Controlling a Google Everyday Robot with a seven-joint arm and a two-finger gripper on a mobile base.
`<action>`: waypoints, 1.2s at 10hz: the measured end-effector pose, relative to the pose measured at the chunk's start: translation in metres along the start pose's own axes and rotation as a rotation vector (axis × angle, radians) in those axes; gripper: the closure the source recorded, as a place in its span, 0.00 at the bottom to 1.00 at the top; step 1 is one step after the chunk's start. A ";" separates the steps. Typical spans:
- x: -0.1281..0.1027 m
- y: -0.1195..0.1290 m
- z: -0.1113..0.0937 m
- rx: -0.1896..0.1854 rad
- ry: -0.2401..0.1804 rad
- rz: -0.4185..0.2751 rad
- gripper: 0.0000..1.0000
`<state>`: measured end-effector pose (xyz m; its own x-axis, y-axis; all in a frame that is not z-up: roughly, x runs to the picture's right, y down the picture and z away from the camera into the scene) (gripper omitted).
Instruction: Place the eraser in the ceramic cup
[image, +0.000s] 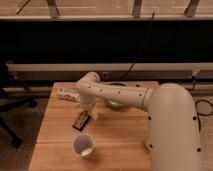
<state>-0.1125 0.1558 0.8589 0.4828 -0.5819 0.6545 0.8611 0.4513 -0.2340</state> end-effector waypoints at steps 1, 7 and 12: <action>-0.004 0.001 0.003 -0.012 -0.010 -0.010 0.20; -0.016 0.002 0.015 -0.058 -0.044 -0.049 0.20; -0.021 0.003 0.025 -0.092 -0.060 -0.083 0.36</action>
<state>-0.1242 0.1866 0.8623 0.4013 -0.5720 0.7154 0.9100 0.3381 -0.2401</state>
